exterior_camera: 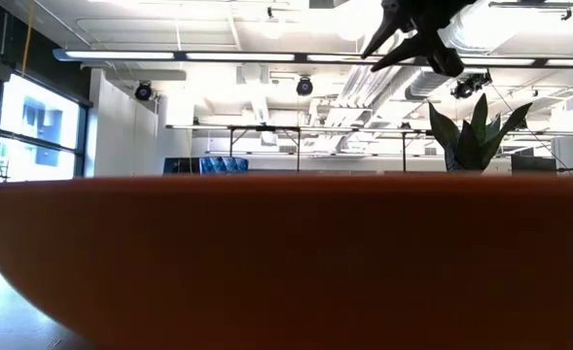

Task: Pick and place plate/cup/fork/spoon on tray
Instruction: Put the orange plate on the red serving tray to the left of the orange fork

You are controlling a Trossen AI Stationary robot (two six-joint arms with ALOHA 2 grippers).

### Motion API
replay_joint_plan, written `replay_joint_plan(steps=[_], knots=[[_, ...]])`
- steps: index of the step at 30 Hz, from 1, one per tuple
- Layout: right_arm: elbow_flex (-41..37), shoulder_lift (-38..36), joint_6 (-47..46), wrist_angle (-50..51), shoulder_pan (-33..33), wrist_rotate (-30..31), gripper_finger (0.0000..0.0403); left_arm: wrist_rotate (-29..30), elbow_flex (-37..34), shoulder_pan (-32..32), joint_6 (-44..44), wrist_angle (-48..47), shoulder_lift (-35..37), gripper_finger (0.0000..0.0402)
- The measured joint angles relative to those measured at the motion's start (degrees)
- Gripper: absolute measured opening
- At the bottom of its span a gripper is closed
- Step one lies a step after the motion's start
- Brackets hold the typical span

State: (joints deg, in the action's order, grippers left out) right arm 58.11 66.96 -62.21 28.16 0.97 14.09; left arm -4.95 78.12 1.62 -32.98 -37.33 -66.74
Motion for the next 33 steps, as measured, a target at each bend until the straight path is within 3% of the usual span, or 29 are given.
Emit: replay_joint_plan(steps=[11, 22, 33], knots=[[0.0, 0.0, 3.78, -0.06, 0.0, -2.95, 0.0092, 0.6, 3.43, -7.51, -1.82, -4.14, -7.41, 0.0065], [0.0, 0.02, 6.77, -0.1, 0.0, -3.74, 0.0092, 6.61, 3.39, -13.1, -4.36, -12.55, -14.31, 0.0065], [0.0, 0.04, 9.78, 0.03, -0.01, -5.87, 0.0092, 0.21, 3.39, -13.04, -3.42, -13.87, -25.61, 0.0065]])
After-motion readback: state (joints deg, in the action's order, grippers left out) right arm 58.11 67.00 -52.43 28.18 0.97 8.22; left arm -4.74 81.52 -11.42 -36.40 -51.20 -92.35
